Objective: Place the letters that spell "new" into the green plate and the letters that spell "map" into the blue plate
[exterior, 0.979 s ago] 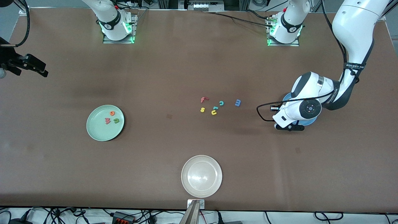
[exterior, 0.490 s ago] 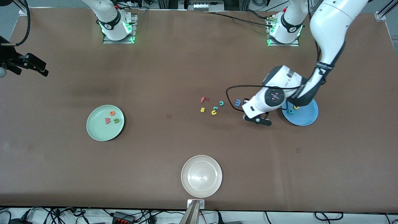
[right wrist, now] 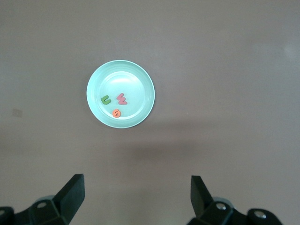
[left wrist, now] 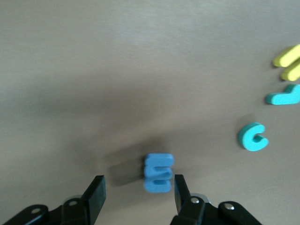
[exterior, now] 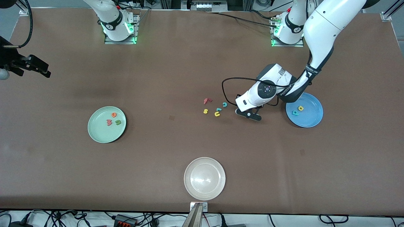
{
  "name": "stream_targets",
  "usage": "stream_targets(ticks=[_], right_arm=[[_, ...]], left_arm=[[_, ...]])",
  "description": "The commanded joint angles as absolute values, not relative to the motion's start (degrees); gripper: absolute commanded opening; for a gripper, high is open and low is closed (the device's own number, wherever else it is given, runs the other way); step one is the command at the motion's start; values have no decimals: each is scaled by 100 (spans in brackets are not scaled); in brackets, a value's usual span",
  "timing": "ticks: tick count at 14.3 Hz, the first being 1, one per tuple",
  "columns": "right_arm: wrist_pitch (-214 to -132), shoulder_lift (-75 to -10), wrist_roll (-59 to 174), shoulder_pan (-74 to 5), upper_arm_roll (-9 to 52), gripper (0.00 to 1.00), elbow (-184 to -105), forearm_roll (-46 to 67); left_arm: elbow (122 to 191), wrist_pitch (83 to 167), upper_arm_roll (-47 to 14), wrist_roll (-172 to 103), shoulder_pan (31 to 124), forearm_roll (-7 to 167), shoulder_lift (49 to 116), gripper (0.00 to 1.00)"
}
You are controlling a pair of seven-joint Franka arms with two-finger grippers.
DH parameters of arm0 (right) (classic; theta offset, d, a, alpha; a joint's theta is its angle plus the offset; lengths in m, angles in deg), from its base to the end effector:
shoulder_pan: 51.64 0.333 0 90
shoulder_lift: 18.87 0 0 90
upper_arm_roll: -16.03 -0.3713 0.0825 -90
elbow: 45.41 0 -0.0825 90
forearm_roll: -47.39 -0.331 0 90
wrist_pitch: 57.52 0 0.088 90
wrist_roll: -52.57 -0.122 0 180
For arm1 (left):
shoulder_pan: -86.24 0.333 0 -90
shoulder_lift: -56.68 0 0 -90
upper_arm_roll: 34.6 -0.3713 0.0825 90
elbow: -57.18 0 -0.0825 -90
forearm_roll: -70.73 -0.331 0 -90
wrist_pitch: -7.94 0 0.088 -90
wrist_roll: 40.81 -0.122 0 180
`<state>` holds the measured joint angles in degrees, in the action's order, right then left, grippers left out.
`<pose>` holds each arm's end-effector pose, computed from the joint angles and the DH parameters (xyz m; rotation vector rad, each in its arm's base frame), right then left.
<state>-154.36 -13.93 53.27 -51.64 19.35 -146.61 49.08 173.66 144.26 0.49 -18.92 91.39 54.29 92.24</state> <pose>0.4765 -0.0323 0.6348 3.1162 -0.0657 0.0142 0.5119 -0.2608 0.2476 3.0023 -0.4550 -0.2927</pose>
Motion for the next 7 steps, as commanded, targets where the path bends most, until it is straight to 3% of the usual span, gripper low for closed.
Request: stream_targets(ticks=[1, 2, 3, 6, 7], right_arm=[[-15376, -1492, 5406, -5269, 1832, 100, -14507, 4942], [-15376, -1492, 5407, -5278, 1832, 100, -14499, 4942], [-15376, -1483, 5415, -5269, 1832, 100, -14507, 4942], [-15270, -1492, 5407, -5182, 1832, 100, -14507, 4942], [-15270, -1492, 5372, -5173, 1832, 100, -14507, 4942]], left_arm=[[17478, 14777, 38, -1919, 9064, 5228, 9280, 59], [17478, 14777, 20, -1928, 9063, 5114, 9281, 39], [17461, 14769, 20, -1928, 9055, 4930, 9298, 29], [17434, 14716, 12, -1954, 9142, 4691, 9263, 11], [17417, 14594, 12, -1972, 9177, 4691, 9202, 10]])
